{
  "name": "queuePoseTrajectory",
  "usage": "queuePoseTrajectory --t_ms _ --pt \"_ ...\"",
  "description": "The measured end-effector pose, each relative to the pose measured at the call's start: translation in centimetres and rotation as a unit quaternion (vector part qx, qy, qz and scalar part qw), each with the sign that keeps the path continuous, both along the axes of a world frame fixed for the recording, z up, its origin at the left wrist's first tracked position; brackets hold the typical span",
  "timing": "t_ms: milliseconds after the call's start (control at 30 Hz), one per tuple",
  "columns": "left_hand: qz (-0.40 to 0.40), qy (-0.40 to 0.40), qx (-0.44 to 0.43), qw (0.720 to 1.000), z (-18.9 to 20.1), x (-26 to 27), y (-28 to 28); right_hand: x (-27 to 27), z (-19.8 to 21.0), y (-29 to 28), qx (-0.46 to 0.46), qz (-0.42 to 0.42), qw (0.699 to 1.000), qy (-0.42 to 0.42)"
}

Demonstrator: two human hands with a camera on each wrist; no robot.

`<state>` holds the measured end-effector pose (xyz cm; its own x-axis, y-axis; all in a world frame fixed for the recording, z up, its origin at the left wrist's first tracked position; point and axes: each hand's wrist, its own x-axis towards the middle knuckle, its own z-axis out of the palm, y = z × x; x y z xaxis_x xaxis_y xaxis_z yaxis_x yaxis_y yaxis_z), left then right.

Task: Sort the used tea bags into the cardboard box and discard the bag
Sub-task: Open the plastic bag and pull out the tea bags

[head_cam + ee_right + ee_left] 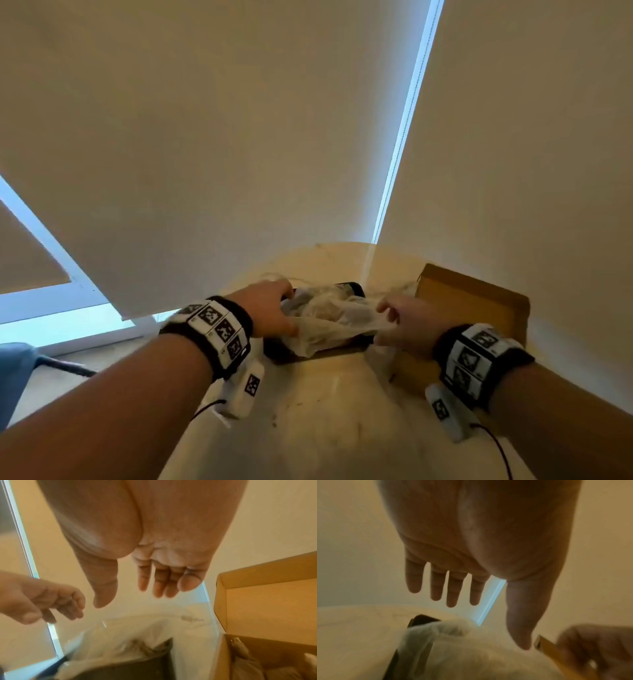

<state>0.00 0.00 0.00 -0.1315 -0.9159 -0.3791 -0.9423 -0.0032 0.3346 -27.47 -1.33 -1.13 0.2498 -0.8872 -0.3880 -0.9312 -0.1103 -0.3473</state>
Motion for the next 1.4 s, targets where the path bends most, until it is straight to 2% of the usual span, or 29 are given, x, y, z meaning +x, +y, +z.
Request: queuePoseTrajectory --t_ms 33,67,133,233,367,500,800,900,1000,1200,1267,1400 --pt "-0.002 0.0 0.007 1.0 -0.6 -0.6 -0.1 0.5 -0.6 -0.5 -0.023 0.003 1.0 0.001" --pt "0.002 -0.009 0.011 1.0 -1.4 -1.0 -0.2 1.0 -1.1 -1.0 -0.04 0.019 0.998 0.039" --pt "0.002 -0.017 0.032 0.999 -3.5 -2.0 -0.3 1.8 -2.2 -1.6 -0.035 0.042 0.996 0.07" --pt "0.029 -0.014 0.032 0.999 -6.1 -2.9 -1.3 2.3 -4.2 -2.6 0.009 0.007 1.0 0.017" --pt "0.044 -0.016 0.035 0.998 -8.0 -3.4 -2.9 3.8 -5.6 -4.0 -0.006 0.034 0.999 -0.002" --pt "0.05 -0.006 0.046 0.998 -10.0 -3.8 -3.8 5.4 -6.7 -4.8 -0.003 0.084 0.996 0.043" --pt "0.075 -0.081 0.004 0.994 -13.0 -4.4 -4.7 7.0 -8.6 -5.6 -0.044 0.116 0.982 0.14" --pt "0.081 -0.042 -0.032 0.995 -12.8 -4.4 -4.8 7.0 -8.9 -5.3 -0.075 0.089 0.989 0.092" --pt "0.073 0.022 -0.094 0.993 -11.5 -4.0 -4.5 6.5 -8.3 -5.0 -0.098 0.025 0.995 0.008" --pt "0.047 0.128 -0.214 0.967 -6.0 -3.5 -1.9 4.2 -4.8 -2.9 -0.159 -0.054 0.976 -0.141" --pt "0.039 0.156 -0.211 0.964 -4.1 -3.7 -0.3 3.3 -3.0 -1.0 -0.173 -0.057 0.969 -0.169" --pt "-0.001 0.181 -0.143 0.973 -1.8 -4.6 2.9 1.1 -0.2 3.1 -0.193 -0.045 0.961 -0.192"
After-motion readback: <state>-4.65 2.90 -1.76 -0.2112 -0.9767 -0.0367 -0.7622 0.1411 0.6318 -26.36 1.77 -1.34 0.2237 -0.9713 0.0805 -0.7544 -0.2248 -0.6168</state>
